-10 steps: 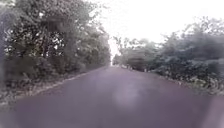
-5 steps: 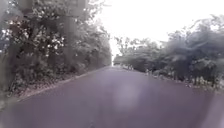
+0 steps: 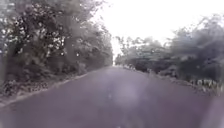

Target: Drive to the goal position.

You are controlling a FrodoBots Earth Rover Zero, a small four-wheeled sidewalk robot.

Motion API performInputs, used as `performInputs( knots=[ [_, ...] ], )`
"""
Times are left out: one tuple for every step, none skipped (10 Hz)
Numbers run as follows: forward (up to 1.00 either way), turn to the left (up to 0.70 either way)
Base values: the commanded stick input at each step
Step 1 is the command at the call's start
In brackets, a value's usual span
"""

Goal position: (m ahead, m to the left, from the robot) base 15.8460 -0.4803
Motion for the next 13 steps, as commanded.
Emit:
performInputs(
  knots=[
    [1.0, 0.0],
    [1.0, 0.0],
    [1.0, 0.0],
    [1.0, 0.0],
    [1.0, 0.0],
    [1.0, 0.0],
    [1.0, 0.0],
    [1.0, 0.0],
    [1.0, 0.0],
    [1.0, 0.0],
    [1.0, 0.0],
    [1.0, 0.0],
    [1.0, 0.0]
  ],
)
